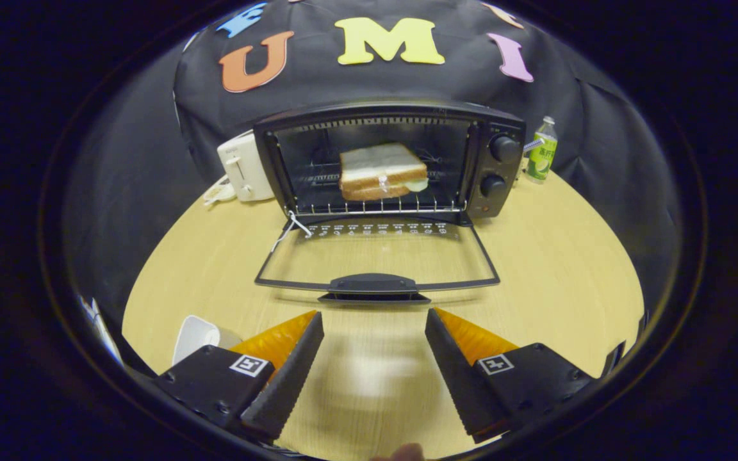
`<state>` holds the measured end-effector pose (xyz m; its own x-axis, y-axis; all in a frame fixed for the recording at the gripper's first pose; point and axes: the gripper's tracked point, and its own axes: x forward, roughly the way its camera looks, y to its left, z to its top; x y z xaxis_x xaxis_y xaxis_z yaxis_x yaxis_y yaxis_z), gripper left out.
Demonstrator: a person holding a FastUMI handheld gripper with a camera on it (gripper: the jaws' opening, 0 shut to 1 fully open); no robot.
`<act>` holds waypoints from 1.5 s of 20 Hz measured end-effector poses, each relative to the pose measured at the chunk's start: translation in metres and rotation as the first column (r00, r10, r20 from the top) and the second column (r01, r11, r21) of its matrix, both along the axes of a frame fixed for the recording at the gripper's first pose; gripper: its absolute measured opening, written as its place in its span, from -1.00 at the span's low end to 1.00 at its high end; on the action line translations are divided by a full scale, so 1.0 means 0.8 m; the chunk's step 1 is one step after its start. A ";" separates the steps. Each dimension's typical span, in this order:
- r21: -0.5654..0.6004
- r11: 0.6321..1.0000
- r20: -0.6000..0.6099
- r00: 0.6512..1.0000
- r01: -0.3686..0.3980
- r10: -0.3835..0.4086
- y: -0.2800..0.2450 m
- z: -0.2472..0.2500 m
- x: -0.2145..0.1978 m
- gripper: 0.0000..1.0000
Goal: Open the toaster oven, put the food inside, and close the toaster oven door.
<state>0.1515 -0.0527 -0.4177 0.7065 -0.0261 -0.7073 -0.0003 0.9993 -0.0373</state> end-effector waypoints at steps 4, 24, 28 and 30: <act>-0.024 1.000 -0.018 1.000 -0.003 0.003 -0.005 -0.029 0.015 1.00; -0.069 0.996 0.040 0.997 0.063 -0.060 0.004 0.018 0.013 1.00; -0.074 0.996 0.092 0.995 0.055 -0.048 0.008 0.051 0.019 1.00; -0.084 0.995 0.133 0.990 0.050 -0.039 0.009 0.069 0.027 1.00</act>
<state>0.1735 -0.0452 -0.3625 0.7895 -0.1169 -0.6025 0.0545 0.9912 -0.1209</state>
